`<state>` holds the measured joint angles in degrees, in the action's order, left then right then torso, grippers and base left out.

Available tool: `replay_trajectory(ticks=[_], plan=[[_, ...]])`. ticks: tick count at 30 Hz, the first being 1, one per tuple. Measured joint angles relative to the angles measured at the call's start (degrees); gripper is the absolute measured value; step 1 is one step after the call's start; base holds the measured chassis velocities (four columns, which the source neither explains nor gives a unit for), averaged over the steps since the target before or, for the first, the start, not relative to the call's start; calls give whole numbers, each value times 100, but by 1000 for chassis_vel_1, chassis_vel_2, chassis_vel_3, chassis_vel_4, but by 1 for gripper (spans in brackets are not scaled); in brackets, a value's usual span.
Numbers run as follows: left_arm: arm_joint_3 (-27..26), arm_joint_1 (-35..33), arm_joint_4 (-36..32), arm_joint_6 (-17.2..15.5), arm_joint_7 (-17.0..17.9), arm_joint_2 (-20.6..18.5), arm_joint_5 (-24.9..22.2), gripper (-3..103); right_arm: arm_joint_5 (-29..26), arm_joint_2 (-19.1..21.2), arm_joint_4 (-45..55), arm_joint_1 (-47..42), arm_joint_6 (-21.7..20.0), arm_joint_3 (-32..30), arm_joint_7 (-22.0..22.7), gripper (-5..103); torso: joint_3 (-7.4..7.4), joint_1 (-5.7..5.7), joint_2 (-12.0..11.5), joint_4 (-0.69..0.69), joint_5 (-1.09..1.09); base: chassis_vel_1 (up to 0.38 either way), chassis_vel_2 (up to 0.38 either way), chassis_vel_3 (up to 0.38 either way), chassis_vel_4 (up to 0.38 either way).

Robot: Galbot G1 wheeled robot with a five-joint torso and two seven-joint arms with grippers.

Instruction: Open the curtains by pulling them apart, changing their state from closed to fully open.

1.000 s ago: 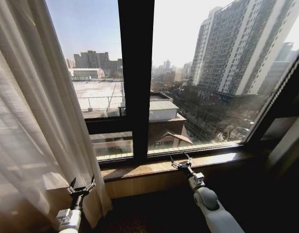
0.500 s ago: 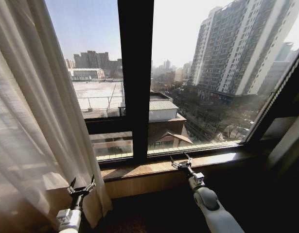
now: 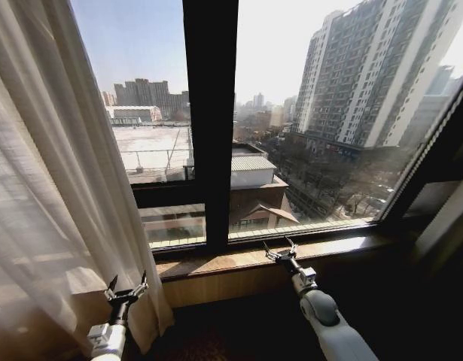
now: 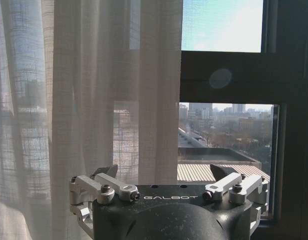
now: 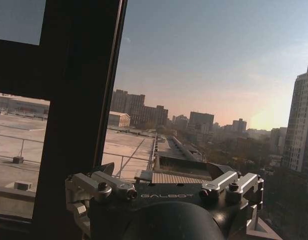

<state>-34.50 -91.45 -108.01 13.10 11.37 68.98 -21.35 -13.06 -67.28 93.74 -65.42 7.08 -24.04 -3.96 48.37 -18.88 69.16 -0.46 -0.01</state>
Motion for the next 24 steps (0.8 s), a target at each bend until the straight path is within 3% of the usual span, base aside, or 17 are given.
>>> replay_trajectory(ticks=[24], plan=[[0, 0, 0, 0, 0, 0, 0, 100, 0, 0, 0, 0, 0, 0, 0, 100, 0, 0, 0, 0, 0, 0, 0, 0, 0]])
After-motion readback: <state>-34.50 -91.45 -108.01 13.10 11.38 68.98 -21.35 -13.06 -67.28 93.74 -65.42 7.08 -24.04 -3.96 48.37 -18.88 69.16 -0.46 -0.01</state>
